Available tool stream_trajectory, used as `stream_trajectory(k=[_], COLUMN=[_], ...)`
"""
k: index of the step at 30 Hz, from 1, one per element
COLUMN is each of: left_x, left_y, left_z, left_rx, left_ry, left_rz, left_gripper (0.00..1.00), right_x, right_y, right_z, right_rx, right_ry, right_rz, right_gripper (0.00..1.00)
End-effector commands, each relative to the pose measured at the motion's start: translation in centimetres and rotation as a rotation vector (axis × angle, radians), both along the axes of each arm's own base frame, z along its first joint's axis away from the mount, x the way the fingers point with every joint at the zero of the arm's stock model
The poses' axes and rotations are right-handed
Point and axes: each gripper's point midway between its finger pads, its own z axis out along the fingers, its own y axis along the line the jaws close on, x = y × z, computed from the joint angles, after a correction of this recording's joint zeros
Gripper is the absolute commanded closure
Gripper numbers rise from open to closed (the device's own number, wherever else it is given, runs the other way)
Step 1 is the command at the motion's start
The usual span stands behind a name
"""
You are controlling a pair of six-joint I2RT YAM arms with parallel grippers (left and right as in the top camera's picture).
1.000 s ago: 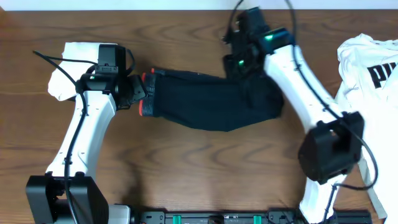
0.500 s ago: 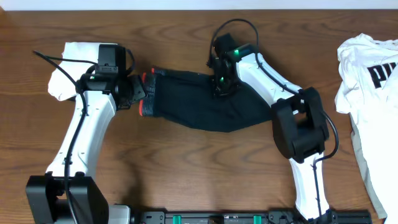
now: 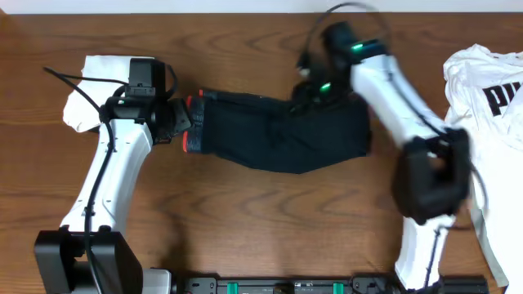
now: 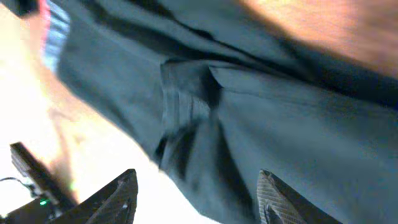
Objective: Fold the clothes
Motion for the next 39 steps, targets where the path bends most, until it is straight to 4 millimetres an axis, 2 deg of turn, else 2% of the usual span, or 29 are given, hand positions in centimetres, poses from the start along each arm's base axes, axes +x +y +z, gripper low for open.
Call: stream_trajectory(k=[1, 3, 5, 6, 7, 8, 11, 12, 14, 19, 22, 26, 29, 32, 39], left_x=[-0.3, -0.3, -0.2, -0.2, -0.1, 0.0, 0.2, 0.2, 0.2, 0.2, 0.4, 0.9, 1.5, 2.0, 2.8], left_y=[0.0, -0.8, -2.5, -3.6, -4.6, -5.9, -9.6, -10.7, -13.4, -18.6, -20.5, -22.1, -22.8, -23.2, -23.3], left_z=[-0.6, -0.6, -0.5, -0.3, -0.1, 0.1, 0.9, 1.1, 1.7, 2.8, 2.4, 0.0, -2.5, -4.5, -6.9], left_rx=[0.004, -0.035, -0.103, -0.143, -0.176, -0.21, -0.275, -0.288, -0.303, -0.322, -0.33, -0.33, -0.326, -0.323, -0.302], left_ry=[0.021, 0.022, 0.018, 0.012, 0.005, -0.005, -0.042, -0.054, -0.087, -0.171, -0.189, -0.164, -0.136, -0.116, -0.102], left_rz=[0.006, -0.014, -0.052, -0.08, -0.106, -0.139, -0.239, -0.27, -0.344, -0.481, -0.523, -0.548, -0.554, -0.555, -0.545], left_gripper=[0.35, 0.35, 0.37, 0.43, 0.48, 0.58, 0.88, 0.92, 0.94, 0.94, 0.94, 0.94, 0.94, 0.94, 0.94], right_x=[0.4, 0.3, 0.1, 0.0, -0.1, -0.3, -0.8, -1.0, -1.4, -2.4, -2.6, -2.8, -3.2, -3.7, -4.0], right_y=[-2.9, -5.3, -6.9, -7.6, -7.9, -8.3, -9.1, -9.3, -9.9, -11.0, -11.7, -14.6, -16.5, -17.4, -18.7], right_z=[4.1, 3.9, 3.4, 3.1, 2.8, 2.5, 1.3, 0.9, -0.3, -2.7, -3.9, -5.0, -5.1, -5.4, -7.2], right_rx=[0.001, -0.058, -0.093, -0.099, -0.101, -0.104, -0.112, -0.116, -0.127, -0.133, -0.136, -0.228, -0.247, -0.247, -0.238], right_ry=[-0.083, -0.065, -0.038, -0.023, -0.013, -0.001, 0.032, 0.041, 0.066, 0.111, 0.12, 0.156, 0.206, 0.248, 0.254], right_rz=[-0.035, -0.082, -0.112, -0.121, -0.128, -0.135, -0.151, -0.155, -0.166, -0.19, -0.205, -0.315, -0.409, -0.464, -0.514], right_gripper=[0.43, 0.5, 0.7, 0.87, 0.94, 0.99, 0.99, 0.99, 0.99, 0.99, 0.99, 0.99, 0.92, 0.86, 0.84])
